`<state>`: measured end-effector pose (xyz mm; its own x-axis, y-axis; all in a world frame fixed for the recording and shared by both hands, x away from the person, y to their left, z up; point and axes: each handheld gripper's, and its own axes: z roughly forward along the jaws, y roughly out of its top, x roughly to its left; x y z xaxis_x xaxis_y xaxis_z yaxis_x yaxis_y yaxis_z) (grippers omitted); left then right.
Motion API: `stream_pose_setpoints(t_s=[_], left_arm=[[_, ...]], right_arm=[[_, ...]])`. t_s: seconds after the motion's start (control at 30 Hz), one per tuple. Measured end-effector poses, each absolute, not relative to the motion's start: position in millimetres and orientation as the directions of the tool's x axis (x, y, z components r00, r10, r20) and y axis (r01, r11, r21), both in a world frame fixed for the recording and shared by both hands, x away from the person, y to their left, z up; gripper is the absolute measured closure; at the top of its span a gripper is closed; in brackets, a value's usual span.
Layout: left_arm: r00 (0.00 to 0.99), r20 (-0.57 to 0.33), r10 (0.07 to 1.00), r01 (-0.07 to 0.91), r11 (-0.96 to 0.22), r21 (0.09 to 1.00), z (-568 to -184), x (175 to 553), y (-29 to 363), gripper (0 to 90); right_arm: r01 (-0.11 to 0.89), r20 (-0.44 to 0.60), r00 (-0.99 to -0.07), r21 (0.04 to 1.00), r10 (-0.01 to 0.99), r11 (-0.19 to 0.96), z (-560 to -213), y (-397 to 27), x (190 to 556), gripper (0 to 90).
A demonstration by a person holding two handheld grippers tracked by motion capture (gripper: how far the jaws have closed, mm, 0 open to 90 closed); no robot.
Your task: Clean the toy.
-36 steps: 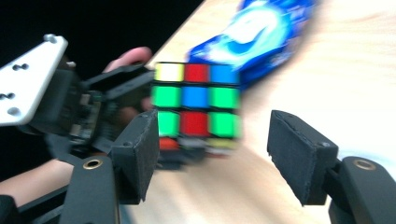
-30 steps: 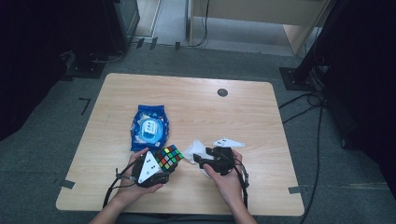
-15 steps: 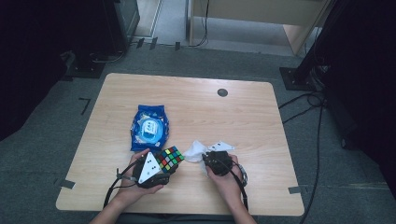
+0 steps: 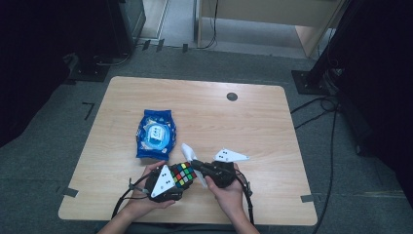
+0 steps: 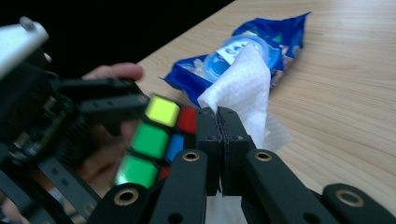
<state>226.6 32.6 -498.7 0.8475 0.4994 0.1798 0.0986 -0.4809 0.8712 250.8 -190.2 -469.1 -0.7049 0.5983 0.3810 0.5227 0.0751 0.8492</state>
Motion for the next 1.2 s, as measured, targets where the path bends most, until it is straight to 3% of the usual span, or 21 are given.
stream_pose_setpoints(t_s=[0.23, 0.4, 0.63, 0.83, 0.93, 1.07, 1.13, 1.2], left_arm=[[0.831, 0.14, 0.539, 0.136, -0.44, 0.888, -495, 234, 41, 34.0], [0.823, 0.127, 0.554, 0.141, -0.415, 0.899, -490, 236, 48, 34.1], [0.839, 0.134, 0.527, 0.118, -0.418, 0.901, -491, 232, 43, 34.1], [0.829, 0.145, 0.54, 0.125, -0.431, 0.894, -493, 232, 40, 34.0], [0.818, 0.133, 0.56, 0.137, -0.414, 0.9, -490, 235, 46, 34.1], [0.805, 0.11, 0.583, 0.152, -0.381, 0.912, -486, 239, 55, 34.1], [0.802, 0.102, 0.588, 0.154, -0.369, 0.916, -485, 240, 57, 34.0], [0.797, 0.1, 0.596, 0.159, -0.367, 0.917, -485, 240, 57, 34.0]], right_arm=[[0.471, 0.373, -0.793, 0.877, 0.481, 0.097, -453, -179, 235, 89.6], [0.469, 0.351, -0.78, 0.876, 0.519, 0.112, -456, -186, 236, 89.5], [0.563, 0.449, -0.677, 0.826, 0.583, 0.019, -468, -201, 248, 88.9], [0.495, 0.41, -0.767, 0.868, 0.493, 0.049, -454, -182, 234, 88.6], [0.469, 0.364, -0.78, 0.878, 0.509, 0.091, -448, -179, 228, 88.7], [0.514, 0.378, -0.726, 0.853, 0.574, 0.088, -456, -191, 237, 88.7], [0.544, 0.366, -0.664, 0.835, 0.652, 0.085, -464, -200, 244, 88.7], [0.537, 0.252, -0.586, 0.832, 0.77, 0.136, -470, -207, 249, 88.5]])
